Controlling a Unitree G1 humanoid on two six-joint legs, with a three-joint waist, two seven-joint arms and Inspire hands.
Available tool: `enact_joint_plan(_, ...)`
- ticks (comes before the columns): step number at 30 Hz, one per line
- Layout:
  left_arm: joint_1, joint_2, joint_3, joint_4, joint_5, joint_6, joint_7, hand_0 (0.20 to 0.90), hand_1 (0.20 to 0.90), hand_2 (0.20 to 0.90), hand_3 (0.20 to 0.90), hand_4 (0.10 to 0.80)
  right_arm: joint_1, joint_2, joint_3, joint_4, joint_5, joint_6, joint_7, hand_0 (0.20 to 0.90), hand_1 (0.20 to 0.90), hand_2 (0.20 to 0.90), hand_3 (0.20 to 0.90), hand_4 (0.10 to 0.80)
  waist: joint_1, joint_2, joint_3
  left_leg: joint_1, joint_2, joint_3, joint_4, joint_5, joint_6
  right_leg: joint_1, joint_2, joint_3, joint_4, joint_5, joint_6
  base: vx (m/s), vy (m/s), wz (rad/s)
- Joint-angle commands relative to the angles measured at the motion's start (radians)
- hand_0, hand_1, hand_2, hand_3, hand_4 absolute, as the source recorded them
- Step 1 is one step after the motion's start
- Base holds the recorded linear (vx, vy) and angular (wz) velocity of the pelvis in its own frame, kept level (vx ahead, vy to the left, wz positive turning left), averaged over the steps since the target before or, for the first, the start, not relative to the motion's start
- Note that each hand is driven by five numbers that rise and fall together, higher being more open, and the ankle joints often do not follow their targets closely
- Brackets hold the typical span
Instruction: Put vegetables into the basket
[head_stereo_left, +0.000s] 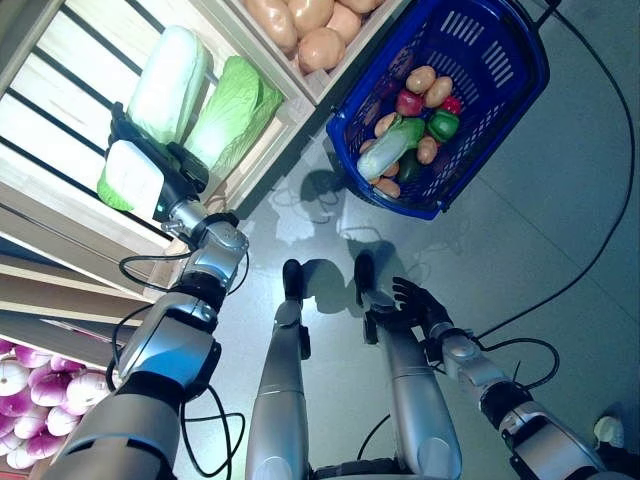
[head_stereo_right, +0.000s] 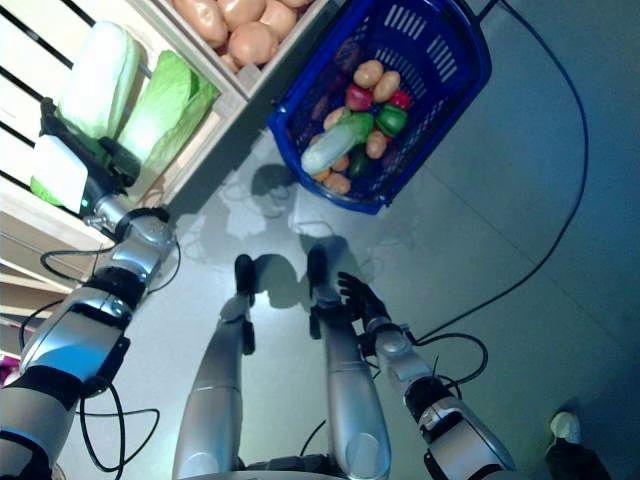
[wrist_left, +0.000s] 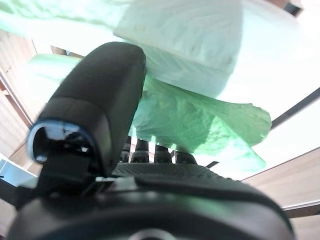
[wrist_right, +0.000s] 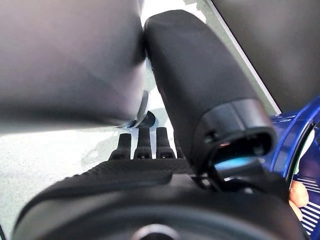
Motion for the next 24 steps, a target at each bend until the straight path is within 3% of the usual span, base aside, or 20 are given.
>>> enact_joint_plan(1, -0.047, 0.058, 0.031, 0.079, -0.024, 0.031, -0.005, 0.3, 0.3, 0.3, 0.3, 0.4, 0.124, -0.048, 0.007, -0.009, 0.012, -0.036, -0.023, 0.9, 0.9, 0.9, 0.9, 0.8, -0.003, -0.004, -0.002, -0.082, -0.016, 0.028, 0.074, 0.011, 0.05, 0.041, 0.009, 0.017, -0.061, 0.031, -0.02, 0.0, 0.0, 0.0)
enact_joint_plan(15, -0.051, 0.057, 0.016, 0.086, -0.019, 0.02, -0.024, 0.3, 0.3, 0.3, 0.3, 0.4, 0.115, -0.052, 0.001, 0.032, 0.005, -0.06, -0.005, 0.9, 0.9, 0.9, 0.9, 0.8, -0.002, -0.001, -0.002, -0.064, -0.013, 0.037, 0.065, 0.014, 0.049, 0.063, 0.003, 0.013, -0.076, 0.034, -0.02, 0.0, 0.0, 0.0)
enact_joint_plan(24, -0.025, 0.055, 0.023, 0.029, -0.006, -0.055, -0.048, 0.3, 0.3, 0.3, 0.3, 0.4, 0.123, -0.048, 0.001, 0.021, -0.003, -0.056, -0.014, 0.9, 0.9, 0.9, 0.9, 0.8, 0.007, 0.003, -0.002, -0.005, -0.013, 0.045, 0.02, 0.023, 0.047, 0.124, -0.002, 0.01, -0.115, 0.038, -0.015, 0.0, 0.0, 0.0)
